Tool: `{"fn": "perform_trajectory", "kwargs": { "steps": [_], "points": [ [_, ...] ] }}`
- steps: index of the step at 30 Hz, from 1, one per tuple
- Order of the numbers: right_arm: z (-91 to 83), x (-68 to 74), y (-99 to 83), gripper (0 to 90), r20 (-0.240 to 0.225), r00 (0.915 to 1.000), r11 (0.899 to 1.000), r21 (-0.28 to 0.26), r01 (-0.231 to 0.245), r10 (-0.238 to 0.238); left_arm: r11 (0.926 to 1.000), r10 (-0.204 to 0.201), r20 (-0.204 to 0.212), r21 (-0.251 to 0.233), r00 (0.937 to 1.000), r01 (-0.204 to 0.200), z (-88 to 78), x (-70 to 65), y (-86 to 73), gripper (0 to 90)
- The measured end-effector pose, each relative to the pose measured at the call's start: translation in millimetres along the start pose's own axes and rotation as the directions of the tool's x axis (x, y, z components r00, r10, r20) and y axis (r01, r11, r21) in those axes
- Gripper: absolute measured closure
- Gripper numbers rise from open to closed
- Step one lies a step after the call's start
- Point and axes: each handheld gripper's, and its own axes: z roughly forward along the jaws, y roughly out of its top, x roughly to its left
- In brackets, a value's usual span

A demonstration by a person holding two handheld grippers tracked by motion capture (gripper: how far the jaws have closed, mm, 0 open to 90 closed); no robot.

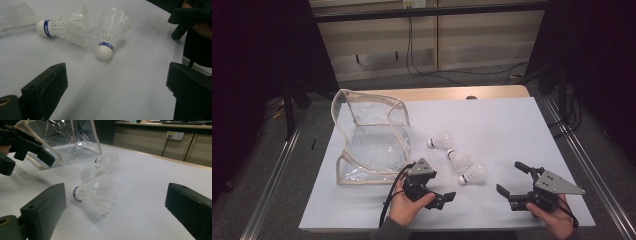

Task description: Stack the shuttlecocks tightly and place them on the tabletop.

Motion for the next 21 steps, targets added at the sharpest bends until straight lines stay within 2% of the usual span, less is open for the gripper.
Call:
{"fn": "perform_trajectory", "kwargs": {
  "steps": [6, 21],
  "points": [
    [0.1, 0.4, 0.4, 2.6, 0.000, 1.0000, 1.000, -0.003, 0.000, 0.000, 0.9998, 0.017, 0.022, 0.005, 0.9996, -0.017, -3.9, -0.9, -1.5, 3.7],
    [0.5, -0.7, -0.2, 2.6, 0.008, 1.0000, 1.000, 0.001, 0.002, -0.002, 0.9997, 0.025, 0.011, 0.005, 0.9996, -0.025, -27.5, 6.9, -8.6, 3.7]
  ]
}}
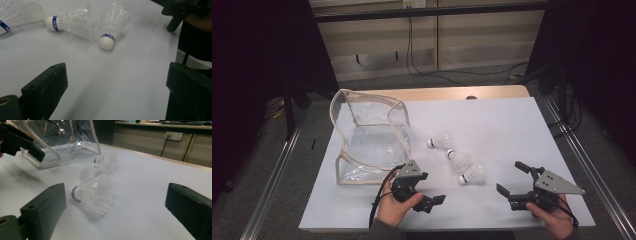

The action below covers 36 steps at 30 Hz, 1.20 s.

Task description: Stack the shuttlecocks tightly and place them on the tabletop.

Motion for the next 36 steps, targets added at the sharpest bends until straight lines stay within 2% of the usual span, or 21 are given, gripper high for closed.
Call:
{"fn": "perform_trajectory", "kwargs": {
  "steps": [4, 11, 36],
  "points": [
    [0.1, -0.4, -0.3, 2.6, 0.000, 1.0000, 1.000, -0.001, -0.001, 0.001, 1.0000, 0.006, -0.001, 0.005, 1.0000, -0.006, -4.1, 1.8, -1.1, 3.7],
    [-0.6, -0.4, 0.0, 2.6, 0.002, 1.0000, 1.000, -0.003, 0.002, -0.002, 1.0000, -0.009, 0.006, 0.004, 0.9999, 0.009, -11.6, 5.6, -3.9, 5.0],
    [0.2, -0.4, 0.3, 2.6, 0.003, 1.0000, 1.000, -0.002, 0.001, -0.001, 0.9997, -0.012, 0.012, 0.023, 0.9999, 0.012, -29.0, 6.4, -8.9, 8.2]
  ]
}}
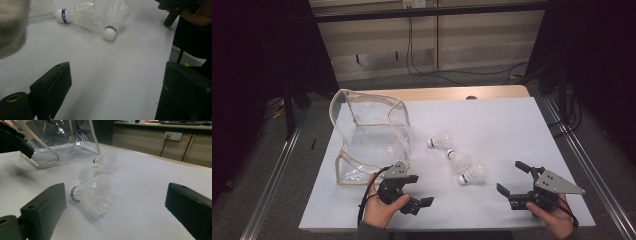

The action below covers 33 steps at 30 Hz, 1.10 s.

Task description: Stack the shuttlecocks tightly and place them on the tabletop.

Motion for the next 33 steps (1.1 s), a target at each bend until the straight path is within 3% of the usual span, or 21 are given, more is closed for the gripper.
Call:
{"fn": "perform_trajectory", "kwargs": {
  "steps": [15, 19, 33],
  "points": [
    [2.5, 0.3, 0.8, 2.6, -0.005, 1.0000, 1.000, -0.003, 0.000, 0.000, 0.9996, -0.007, -0.041, -0.026, 0.9991, 0.006, -18.0, 1.5, -7.4, 5.0],
    [2.9, 0.3, 0.9, 2.6, -0.006, 1.0000, 1.000, -0.004, 0.001, -0.001, 0.9995, 0.012, -0.057, -0.030, 0.9983, -0.013, -21.3, 2.2, -9.2, 4.8],
    [3.4, 1.5, 1.4, 2.6, -0.014, 0.9999, 1.000, -0.003, 0.010, -0.010, 0.9987, 0.010, -0.101, -0.049, 0.9948, -0.015, -32.2, 10.3, -14.5, 4.7]
  ]
}}
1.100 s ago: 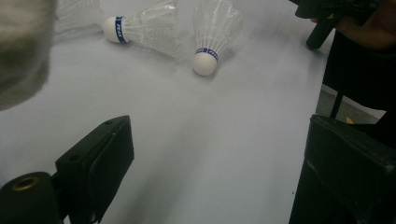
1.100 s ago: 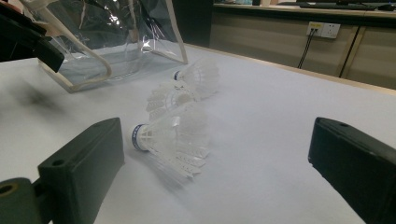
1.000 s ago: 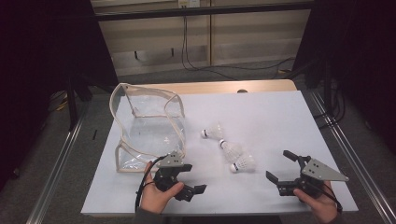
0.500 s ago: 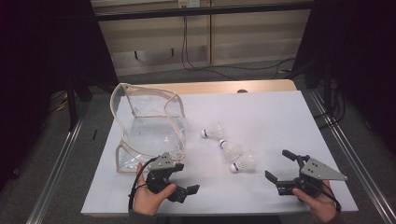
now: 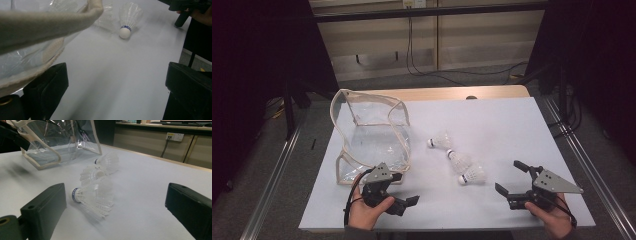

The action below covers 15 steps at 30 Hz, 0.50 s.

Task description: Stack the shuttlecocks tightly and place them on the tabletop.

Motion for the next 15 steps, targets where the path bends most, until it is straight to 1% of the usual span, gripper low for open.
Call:
{"fn": "perform_trajectory", "kwargs": {
  "steps": [4, 10, 14, 15],
  "points": [
    [-0.4, -0.3, 0.3, 2.6, 0.004, 1.0000, 1.000, 0.000, 0.001, -0.001, 1.0000, -0.005, -0.005, -0.002, 1.0000, 0.005, -1.8, 3.5, -2.1, 4.8],
    [-0.4, 0.2, 0.6, 2.7, 0.005, 1.0000, 1.000, 0.002, 0.008, -0.008, 1.0000, 0.001, -0.007, -0.003, 1.0000, -0.001, -5.6, 7.4, -3.7, 5.5],
    [-0.8, 1.2, 1.0, 2.7, 0.000, 1.0000, 1.000, -0.001, 0.007, -0.007, 1.0000, 0.001, -0.029, -0.006, 0.9996, -0.001, -9.1, 10.0, -5.5, 5.0],
    [-0.9, 1.4, 1.1, 2.6, 0.001, 1.0000, 1.000, 0.000, 0.010, -0.010, 0.9999, -0.003, -0.026, -0.010, 0.9997, 0.003, -10.0, 10.4, -5.7, 5.2]
  ]
}}
